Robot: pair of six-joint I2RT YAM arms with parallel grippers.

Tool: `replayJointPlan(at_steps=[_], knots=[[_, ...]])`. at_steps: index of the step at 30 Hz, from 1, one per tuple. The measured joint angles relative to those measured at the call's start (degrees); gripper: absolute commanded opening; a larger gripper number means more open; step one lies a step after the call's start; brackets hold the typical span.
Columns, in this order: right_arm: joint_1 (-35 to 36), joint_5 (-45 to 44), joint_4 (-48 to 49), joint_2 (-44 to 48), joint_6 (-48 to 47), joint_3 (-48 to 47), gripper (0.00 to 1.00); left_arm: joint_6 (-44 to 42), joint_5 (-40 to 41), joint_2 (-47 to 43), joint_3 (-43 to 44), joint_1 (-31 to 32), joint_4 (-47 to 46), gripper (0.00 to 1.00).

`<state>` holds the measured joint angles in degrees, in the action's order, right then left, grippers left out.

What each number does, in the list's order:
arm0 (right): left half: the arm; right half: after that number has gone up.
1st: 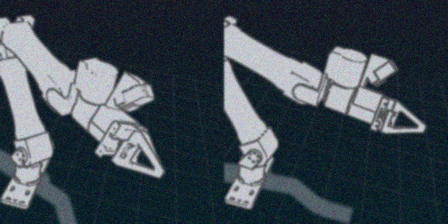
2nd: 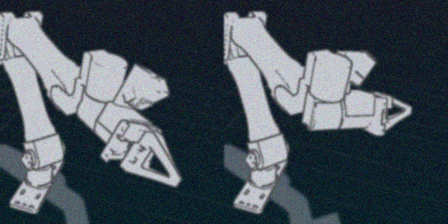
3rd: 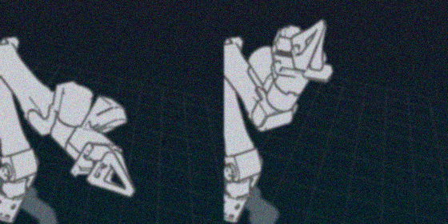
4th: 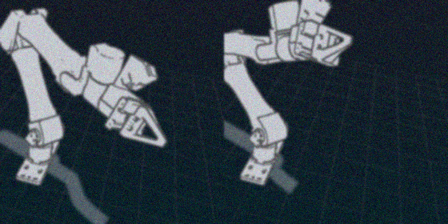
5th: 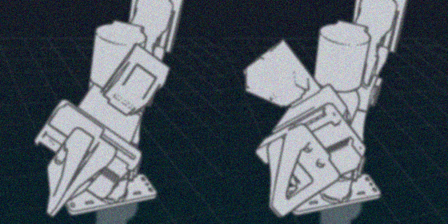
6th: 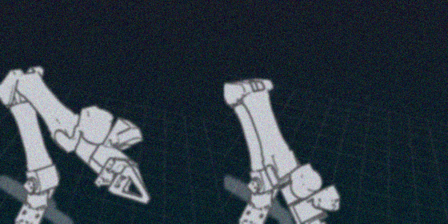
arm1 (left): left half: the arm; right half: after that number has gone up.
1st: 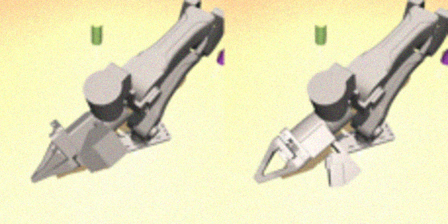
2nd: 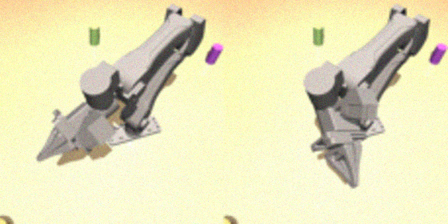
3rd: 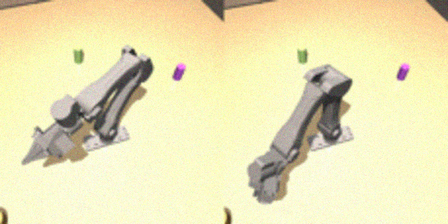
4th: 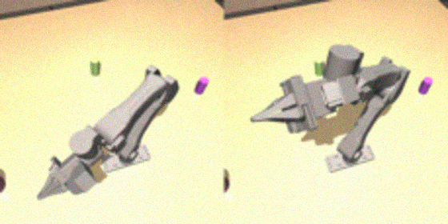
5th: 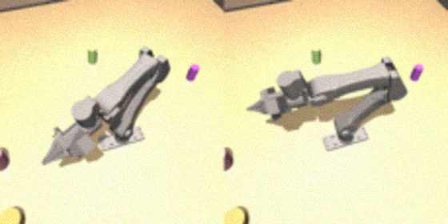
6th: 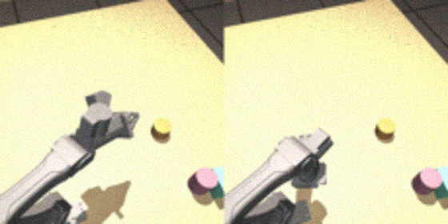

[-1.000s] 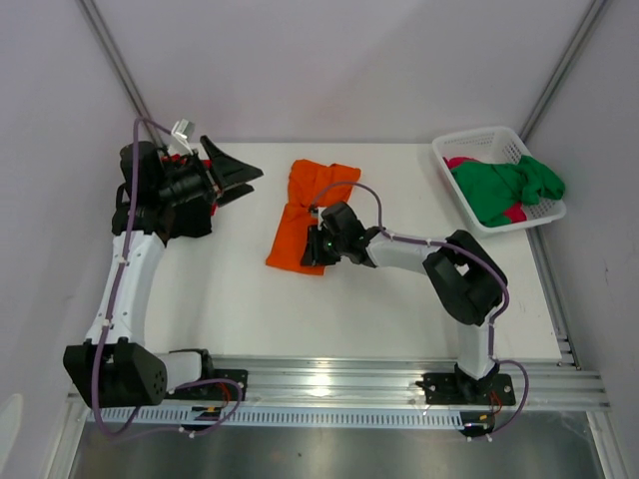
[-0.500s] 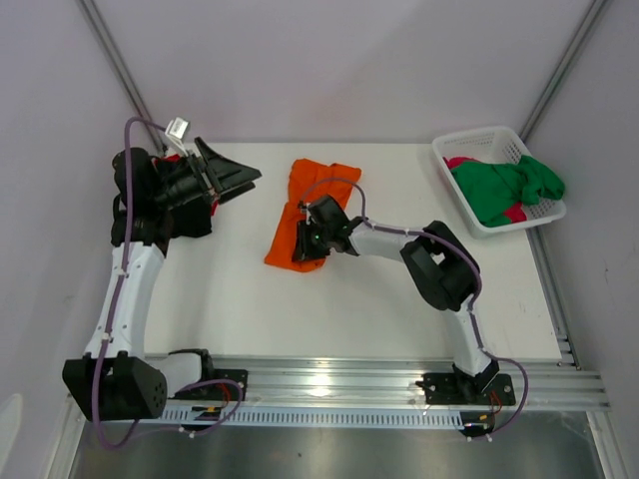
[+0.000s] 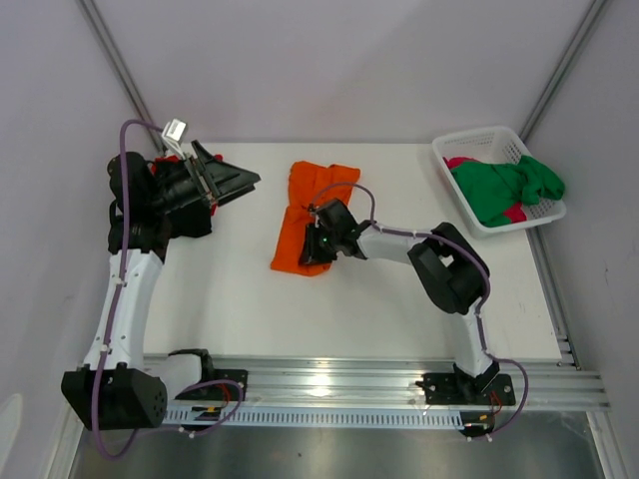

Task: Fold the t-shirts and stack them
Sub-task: Fold the folded rectangular tshirt in 1/3 of the way

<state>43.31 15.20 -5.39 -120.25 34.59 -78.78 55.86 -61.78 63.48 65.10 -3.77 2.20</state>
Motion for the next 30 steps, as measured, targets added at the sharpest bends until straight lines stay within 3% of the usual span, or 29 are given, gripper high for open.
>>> replayJointPlan(at_steps=[21, 30], knots=[[9.92, -7.28, -11.21, 18.97, 1.88, 19.43, 0.31, -0.39, -0.42, 2.38, 0.28, -0.02, 1.01, 1.0], [10.69, -9.27, -12.11, 21.44, 1.55, 20.87, 0.31, -0.9, -0.44, 3.19, -0.66, -0.02, 0.68, 0.99]])
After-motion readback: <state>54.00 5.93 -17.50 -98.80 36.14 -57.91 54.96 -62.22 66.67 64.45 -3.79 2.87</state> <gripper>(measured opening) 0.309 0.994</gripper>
